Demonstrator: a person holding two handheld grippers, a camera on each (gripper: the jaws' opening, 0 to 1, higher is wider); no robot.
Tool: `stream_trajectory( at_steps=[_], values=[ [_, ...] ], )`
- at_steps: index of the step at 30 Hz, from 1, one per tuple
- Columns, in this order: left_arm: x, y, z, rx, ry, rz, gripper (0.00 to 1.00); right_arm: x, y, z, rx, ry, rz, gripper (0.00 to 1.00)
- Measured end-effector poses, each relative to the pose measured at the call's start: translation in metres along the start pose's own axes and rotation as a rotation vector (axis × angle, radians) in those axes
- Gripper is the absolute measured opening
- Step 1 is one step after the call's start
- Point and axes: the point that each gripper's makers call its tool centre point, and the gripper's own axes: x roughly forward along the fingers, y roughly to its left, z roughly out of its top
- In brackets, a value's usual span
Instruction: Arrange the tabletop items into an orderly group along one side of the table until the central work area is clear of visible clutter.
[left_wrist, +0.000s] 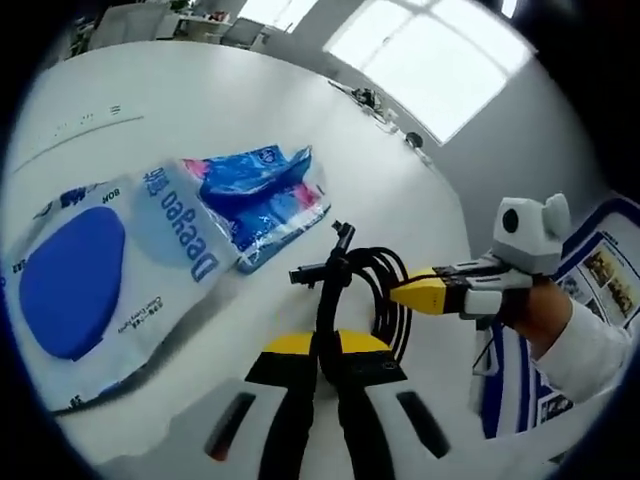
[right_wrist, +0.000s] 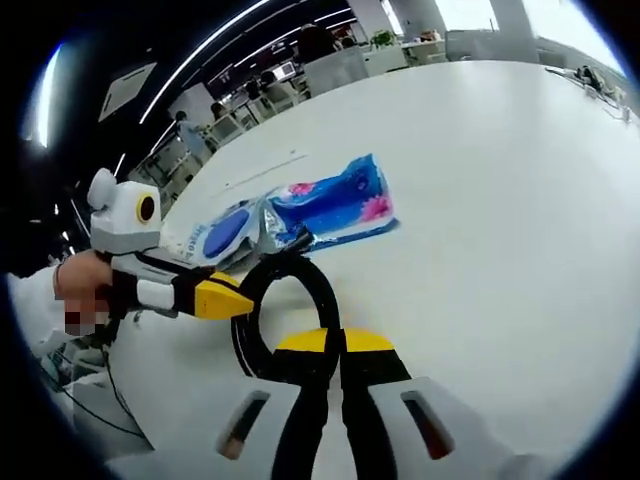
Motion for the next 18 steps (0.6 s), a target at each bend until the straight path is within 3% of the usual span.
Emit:
stream_trajectory(
  at_steps=[7,18],
  values=[
    [0.003,0.003,-0.002,-0.089,0.01,0.004,0.03,0.006,-0.008,-0.001,0.039,0.005,-0.014,0.0],
    [0.008,0.005,-0.004,-0.113,0.009,0.009,0.05,0.008,-0.013,-0.004,0.041,0.022,-0.041,0.01]
  ],
)
